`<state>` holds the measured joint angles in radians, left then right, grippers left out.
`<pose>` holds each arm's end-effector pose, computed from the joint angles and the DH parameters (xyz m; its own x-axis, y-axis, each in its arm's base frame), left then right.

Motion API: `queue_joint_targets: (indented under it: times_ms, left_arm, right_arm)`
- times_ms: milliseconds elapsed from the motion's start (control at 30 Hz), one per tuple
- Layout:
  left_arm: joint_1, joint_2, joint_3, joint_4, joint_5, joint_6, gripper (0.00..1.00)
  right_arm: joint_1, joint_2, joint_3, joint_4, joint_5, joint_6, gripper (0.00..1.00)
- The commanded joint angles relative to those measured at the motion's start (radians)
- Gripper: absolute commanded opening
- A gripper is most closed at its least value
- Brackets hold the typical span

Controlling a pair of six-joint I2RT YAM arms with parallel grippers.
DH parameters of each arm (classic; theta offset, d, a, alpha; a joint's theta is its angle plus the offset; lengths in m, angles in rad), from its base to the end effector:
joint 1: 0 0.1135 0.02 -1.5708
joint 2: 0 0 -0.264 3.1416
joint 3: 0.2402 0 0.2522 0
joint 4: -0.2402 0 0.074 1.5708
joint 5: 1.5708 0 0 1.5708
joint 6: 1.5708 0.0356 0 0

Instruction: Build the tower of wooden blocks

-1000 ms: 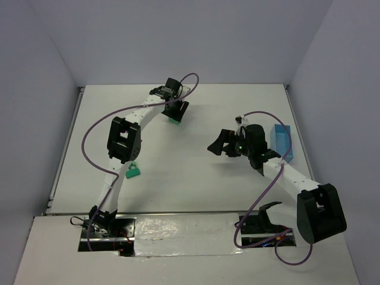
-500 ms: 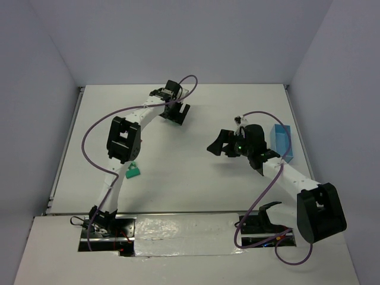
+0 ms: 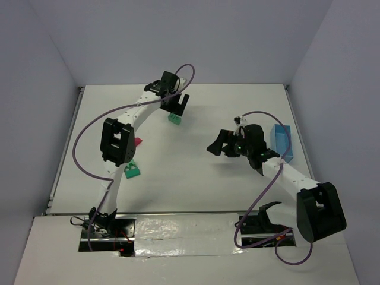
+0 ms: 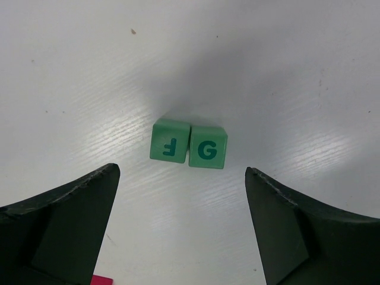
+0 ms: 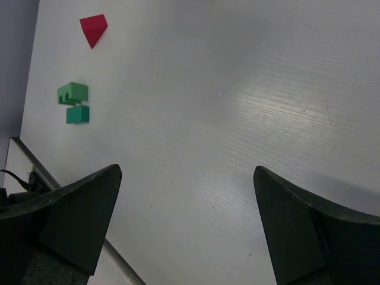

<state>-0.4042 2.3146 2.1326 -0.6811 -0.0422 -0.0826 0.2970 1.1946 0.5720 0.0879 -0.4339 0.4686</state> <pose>0.4803 -0.2038 0.2392 -0.7266 0.2211 -0.6505 0.3088 0.9509 -0.0217 0.2332 0.0870 0.2108 -0.7109 0.2110 -0.6709 -0.3254 0.7470 0.5797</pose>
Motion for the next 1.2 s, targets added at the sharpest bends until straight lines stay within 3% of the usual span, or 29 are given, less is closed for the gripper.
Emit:
queue_joint_targets:
  times_ms: [0, 933, 1167]
  left_arm:
    - [-0.001, 0.042, 0.064, -0.031, 0.022, 0.018, 0.99]
    - [-0.001, 0.132, 0.113, -0.041, 0.047, 0.047, 0.99]
    - [-0.001, 0.141, 0.118, -0.038, 0.047, 0.052, 0.95]
  right_arm:
    - [0.011, 0.010, 0.046, 0.019, -0.009, -0.021, 1.00]
    - [0.021, 0.030, 0.054, 0.018, -0.006, -0.025, 1.00]
    - [0.022, 0.030, 0.055, 0.018, -0.005, -0.025, 1.00]
